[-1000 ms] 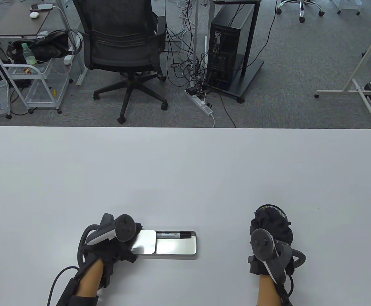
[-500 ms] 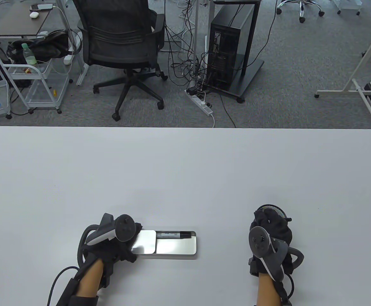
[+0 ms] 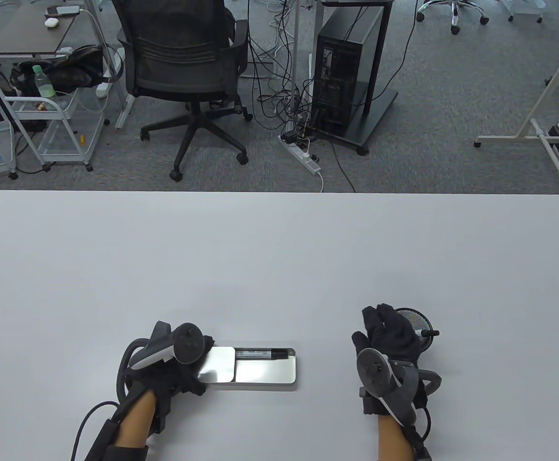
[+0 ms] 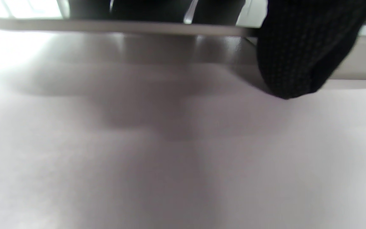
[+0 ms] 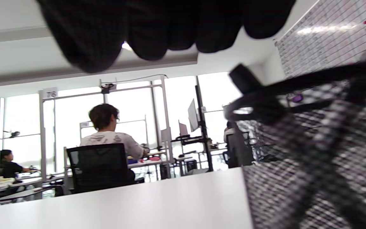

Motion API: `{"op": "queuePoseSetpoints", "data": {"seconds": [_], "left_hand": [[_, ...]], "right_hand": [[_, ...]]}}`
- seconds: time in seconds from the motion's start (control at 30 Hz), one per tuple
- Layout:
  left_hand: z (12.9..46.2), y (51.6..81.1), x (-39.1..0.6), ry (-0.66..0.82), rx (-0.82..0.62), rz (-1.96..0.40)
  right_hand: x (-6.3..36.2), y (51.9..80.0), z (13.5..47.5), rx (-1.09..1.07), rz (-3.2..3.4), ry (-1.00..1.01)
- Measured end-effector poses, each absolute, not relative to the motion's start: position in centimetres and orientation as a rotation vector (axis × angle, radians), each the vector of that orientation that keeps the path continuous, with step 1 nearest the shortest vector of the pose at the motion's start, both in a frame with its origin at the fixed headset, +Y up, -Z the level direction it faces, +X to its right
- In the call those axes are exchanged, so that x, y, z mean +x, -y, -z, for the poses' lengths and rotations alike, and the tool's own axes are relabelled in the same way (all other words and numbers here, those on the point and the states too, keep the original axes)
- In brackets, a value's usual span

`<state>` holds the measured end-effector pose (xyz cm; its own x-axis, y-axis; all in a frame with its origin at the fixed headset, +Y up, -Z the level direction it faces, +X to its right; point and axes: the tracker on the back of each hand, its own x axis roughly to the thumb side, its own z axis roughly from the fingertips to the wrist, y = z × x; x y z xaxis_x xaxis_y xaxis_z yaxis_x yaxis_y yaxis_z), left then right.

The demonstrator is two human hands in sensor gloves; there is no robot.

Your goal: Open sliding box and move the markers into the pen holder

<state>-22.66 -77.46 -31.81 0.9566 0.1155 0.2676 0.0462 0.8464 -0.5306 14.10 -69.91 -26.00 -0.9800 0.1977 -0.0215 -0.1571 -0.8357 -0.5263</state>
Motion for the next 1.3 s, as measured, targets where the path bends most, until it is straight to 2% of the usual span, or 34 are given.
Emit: {"op": "queuePoseSetpoints", "data": {"seconds": [0.23,0.4,0.93,1.3], "left_hand": [[31.8,77.5,-22.7,0.297,-0.563,-0.037],[31.8,77.5,-22.7,0.297,-0.563,-0.037],[31.8,77.5,-22.7,0.3,-0.565,-0.04],[31.8,77.5,-22.7,0.301,-0.566,-0.04]], "right_hand": [[8.2,70.6,26.3,0.233,-2.892,0.721],[5.3,71.4,26.8,0.378,-2.916,0.634],[-0.5,73.8,28.0,0.589,-3.074,0.324],[-1.2,75.9,28.0,0.644,-3.195,0.213]]}}
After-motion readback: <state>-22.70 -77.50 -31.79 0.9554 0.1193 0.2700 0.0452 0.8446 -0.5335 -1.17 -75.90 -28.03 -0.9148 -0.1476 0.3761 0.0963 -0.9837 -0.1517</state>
